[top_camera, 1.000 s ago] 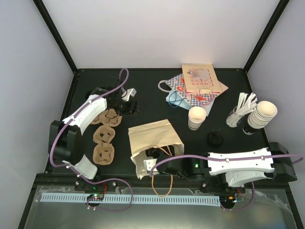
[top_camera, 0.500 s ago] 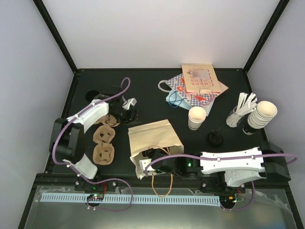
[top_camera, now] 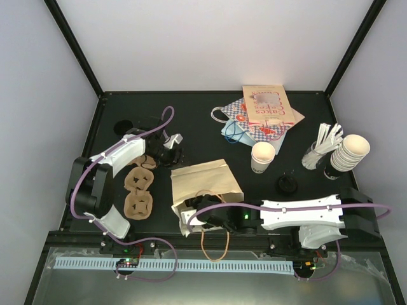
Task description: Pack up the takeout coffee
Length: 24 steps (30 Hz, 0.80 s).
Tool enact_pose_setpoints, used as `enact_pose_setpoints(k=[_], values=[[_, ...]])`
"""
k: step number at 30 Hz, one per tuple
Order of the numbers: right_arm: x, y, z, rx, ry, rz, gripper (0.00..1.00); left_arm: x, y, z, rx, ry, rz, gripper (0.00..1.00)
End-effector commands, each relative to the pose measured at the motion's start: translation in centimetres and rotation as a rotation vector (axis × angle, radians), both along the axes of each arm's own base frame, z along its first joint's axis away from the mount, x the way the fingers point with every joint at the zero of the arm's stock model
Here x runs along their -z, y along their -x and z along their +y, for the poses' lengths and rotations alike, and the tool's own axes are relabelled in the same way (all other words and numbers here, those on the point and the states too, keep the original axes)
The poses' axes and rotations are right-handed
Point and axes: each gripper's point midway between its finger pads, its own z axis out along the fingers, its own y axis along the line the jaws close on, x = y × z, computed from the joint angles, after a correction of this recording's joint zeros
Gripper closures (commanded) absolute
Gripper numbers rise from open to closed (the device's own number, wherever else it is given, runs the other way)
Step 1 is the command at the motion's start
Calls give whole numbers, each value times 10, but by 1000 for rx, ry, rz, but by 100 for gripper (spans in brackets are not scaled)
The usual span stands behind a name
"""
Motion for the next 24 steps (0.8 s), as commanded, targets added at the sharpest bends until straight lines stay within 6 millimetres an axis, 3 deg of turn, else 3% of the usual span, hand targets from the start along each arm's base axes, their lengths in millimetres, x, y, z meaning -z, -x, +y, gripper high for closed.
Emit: enact_pose_setpoints(k=[1,11,24], values=[[-14,-7,15,4,-51,-7,47,1,1,-8,22,34,6,42],[-7,-19,20,31,-33,-23,47,2,5,-8,33,41,21,49],[-13,-30,30,49,-75,-66,47,7,15,-13,56,60,58,57]])
